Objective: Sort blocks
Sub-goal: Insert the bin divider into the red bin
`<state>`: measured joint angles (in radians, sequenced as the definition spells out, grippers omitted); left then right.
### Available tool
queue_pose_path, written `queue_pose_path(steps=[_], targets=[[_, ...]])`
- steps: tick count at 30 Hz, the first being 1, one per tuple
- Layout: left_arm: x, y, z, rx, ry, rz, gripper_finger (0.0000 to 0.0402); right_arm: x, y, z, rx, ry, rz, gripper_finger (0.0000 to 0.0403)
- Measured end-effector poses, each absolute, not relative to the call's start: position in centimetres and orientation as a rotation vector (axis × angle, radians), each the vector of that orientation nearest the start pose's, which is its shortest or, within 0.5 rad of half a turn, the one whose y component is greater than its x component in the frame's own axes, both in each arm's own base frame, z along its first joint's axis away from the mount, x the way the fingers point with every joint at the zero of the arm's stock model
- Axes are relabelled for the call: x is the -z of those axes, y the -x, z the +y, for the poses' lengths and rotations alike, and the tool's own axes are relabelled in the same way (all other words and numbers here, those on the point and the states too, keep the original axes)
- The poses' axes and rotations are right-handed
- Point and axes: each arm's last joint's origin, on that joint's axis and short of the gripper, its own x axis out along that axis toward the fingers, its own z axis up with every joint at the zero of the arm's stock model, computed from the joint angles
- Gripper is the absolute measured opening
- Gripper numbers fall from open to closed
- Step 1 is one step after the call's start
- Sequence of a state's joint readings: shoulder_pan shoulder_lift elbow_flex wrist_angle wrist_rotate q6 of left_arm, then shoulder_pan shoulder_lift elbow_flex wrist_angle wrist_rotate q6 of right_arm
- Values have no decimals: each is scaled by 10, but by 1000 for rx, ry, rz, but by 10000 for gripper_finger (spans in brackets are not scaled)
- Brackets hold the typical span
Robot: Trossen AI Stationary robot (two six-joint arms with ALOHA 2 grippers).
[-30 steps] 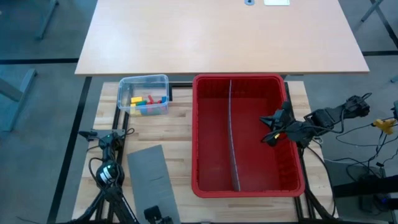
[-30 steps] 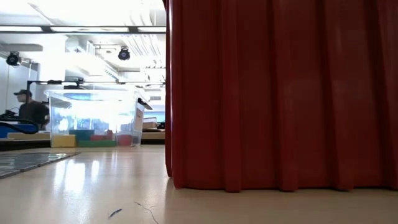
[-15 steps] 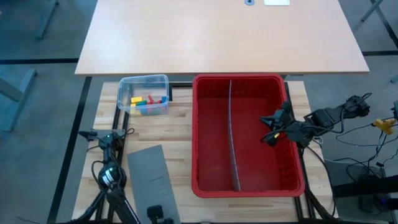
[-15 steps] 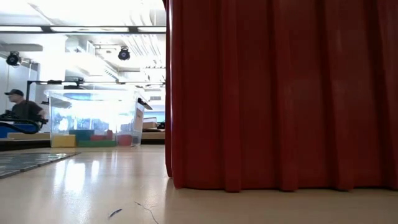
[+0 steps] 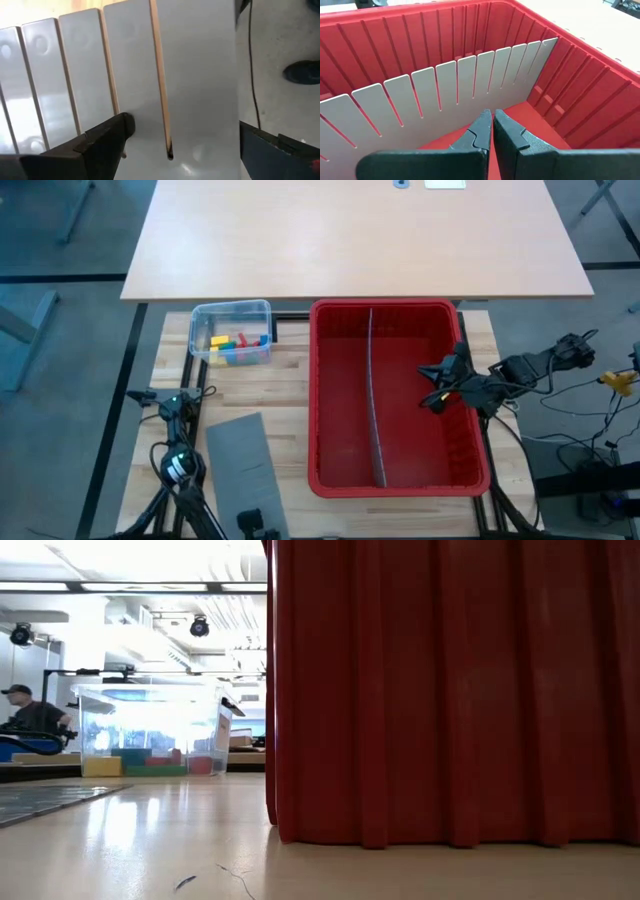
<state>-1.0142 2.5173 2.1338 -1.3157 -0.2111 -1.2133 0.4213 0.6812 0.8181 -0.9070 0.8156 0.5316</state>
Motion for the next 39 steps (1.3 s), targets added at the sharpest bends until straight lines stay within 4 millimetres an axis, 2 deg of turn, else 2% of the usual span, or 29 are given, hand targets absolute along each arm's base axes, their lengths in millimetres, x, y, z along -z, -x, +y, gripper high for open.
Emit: queue_pose_path(steps=[12,21,39], targets=[[-121,-247,-391,-401,-45,1504,316,-302,-111,26,542,-62,495,0],[-120,-246,-390,-469,10,1505,315,-302,-111,26,545,-60,493,0],[-122,-246,-390,-511,49,1512,311,-302,-111,26,544,-57,494,0]])
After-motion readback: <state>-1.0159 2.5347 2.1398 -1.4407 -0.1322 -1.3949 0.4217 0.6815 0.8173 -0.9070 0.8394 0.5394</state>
